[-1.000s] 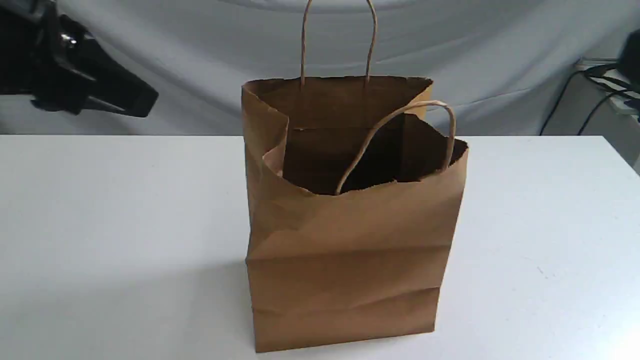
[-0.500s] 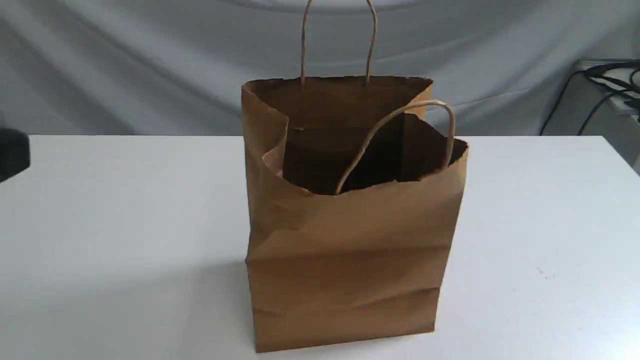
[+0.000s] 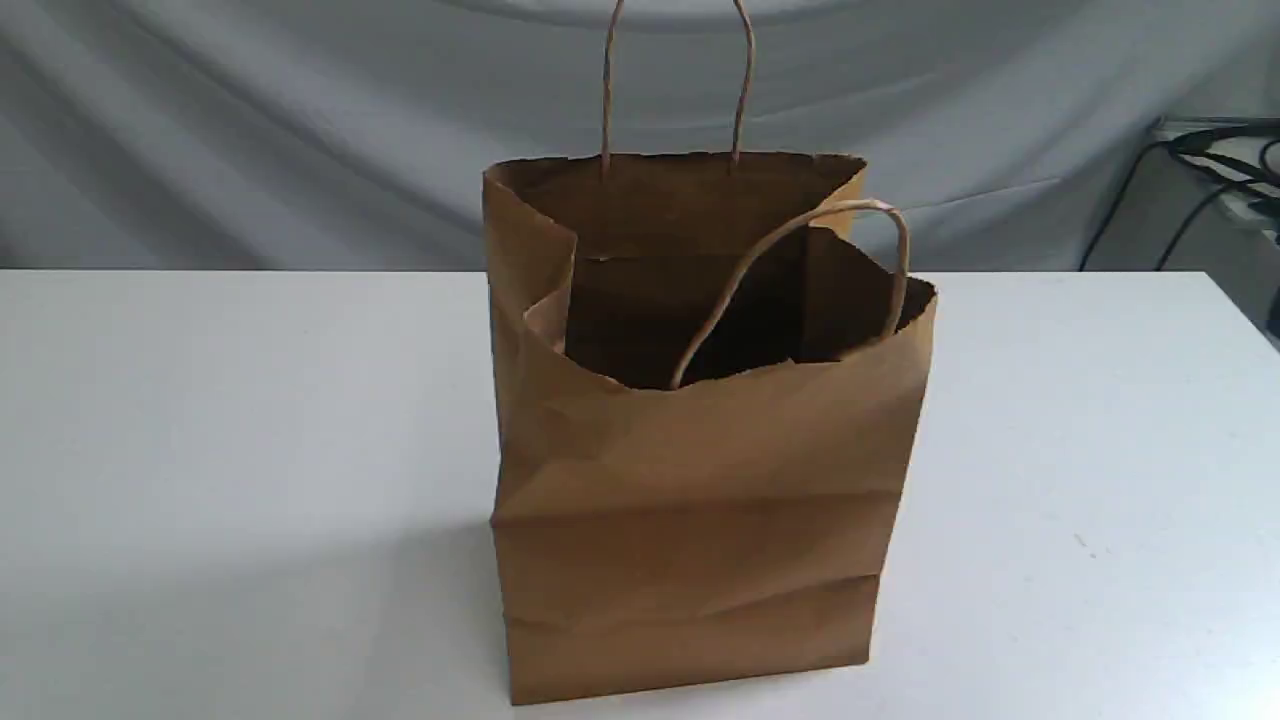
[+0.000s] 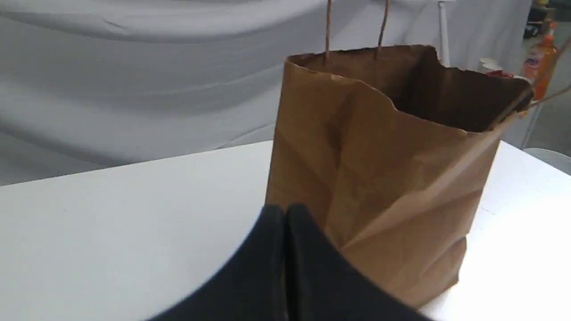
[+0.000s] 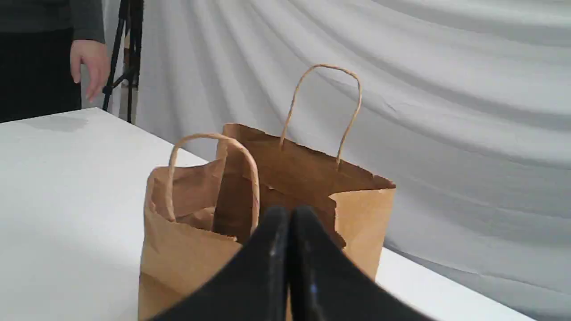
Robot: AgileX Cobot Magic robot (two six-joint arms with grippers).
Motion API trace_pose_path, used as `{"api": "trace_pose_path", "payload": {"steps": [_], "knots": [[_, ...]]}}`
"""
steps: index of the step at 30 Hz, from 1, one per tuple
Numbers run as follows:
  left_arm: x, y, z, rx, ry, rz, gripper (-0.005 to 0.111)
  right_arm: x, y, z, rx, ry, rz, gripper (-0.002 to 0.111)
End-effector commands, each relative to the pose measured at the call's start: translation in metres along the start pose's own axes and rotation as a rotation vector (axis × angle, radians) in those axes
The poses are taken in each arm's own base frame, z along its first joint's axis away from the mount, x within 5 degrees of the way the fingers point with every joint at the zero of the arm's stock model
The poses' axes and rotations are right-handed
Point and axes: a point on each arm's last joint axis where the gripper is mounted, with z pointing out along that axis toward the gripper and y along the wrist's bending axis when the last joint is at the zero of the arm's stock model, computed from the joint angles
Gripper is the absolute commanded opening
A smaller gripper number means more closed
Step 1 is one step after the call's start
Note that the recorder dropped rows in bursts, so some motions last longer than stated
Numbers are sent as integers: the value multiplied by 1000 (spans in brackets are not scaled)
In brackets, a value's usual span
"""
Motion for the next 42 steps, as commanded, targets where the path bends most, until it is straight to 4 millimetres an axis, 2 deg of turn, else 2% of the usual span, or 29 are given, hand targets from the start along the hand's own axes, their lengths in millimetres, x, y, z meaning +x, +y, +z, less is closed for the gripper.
{"api": "trace_pose_path", "payload": {"steps": [1,20,26,30,33,37,42], "knots": [[2,-2,-1,20,10,-6,0,1,2,0,-21,-6,75,0],[2,-2,-1,17,9,0,0,1,2,0,-21,-6,71,0],[2,-2,-1,17,9,0,0,0,-7,-2,76,-57,102,0],[2,-2,-1,17,9,0,0,17,-17,-9,202,-62,169,0],[2,-2,-1,17,9,0,0,38,-19,-19,281,-61,212,0],[2,-2,-1,17,9,0,0,58,-17,-39,378,-121,189,0],[2,-2,-1,17,9,2,0,69,-10,-58,457,-207,123,0]]}}
